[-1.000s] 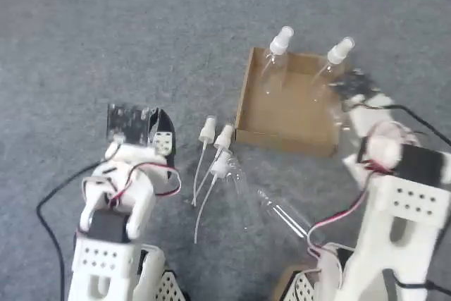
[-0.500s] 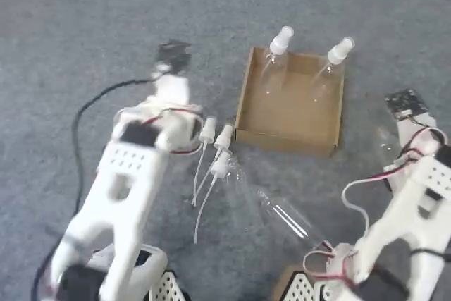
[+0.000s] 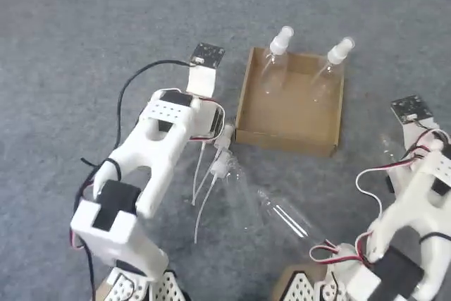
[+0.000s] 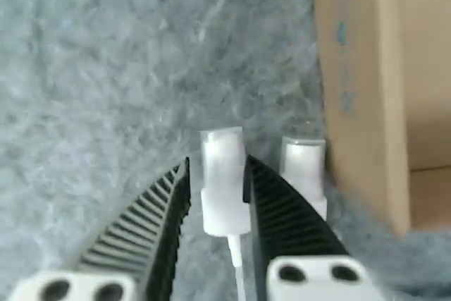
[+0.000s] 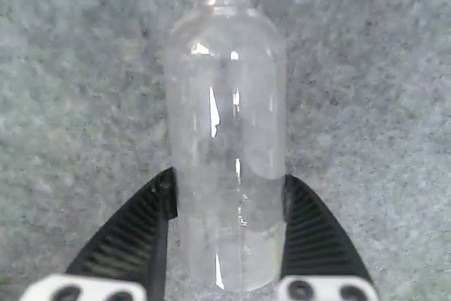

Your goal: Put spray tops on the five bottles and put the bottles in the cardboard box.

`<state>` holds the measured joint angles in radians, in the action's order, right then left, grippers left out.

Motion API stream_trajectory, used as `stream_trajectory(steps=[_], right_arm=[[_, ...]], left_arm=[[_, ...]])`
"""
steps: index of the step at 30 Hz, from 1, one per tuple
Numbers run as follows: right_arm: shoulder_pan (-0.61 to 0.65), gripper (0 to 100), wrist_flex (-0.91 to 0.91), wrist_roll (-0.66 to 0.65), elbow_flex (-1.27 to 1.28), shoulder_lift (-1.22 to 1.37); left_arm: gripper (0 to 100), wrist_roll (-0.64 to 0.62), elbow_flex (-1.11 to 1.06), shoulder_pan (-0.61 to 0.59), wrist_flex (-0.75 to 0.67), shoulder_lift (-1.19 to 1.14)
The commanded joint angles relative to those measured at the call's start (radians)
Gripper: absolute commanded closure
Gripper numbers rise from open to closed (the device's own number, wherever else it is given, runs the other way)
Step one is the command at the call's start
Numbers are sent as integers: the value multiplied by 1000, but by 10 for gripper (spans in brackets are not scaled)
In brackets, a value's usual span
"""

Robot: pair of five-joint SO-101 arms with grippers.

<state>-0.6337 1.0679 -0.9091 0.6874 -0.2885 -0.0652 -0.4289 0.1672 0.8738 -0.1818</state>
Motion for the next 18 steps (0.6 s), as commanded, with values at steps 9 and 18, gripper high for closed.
stream_trajectory(steps=[9, 18], right_arm=[[-12, 921, -16, -8, -5, -2], [-16, 920, -8, -9, -3, -1]], left_arm=[[885, 15, 71, 2, 5, -77], [990, 14, 88, -5, 64, -21]])
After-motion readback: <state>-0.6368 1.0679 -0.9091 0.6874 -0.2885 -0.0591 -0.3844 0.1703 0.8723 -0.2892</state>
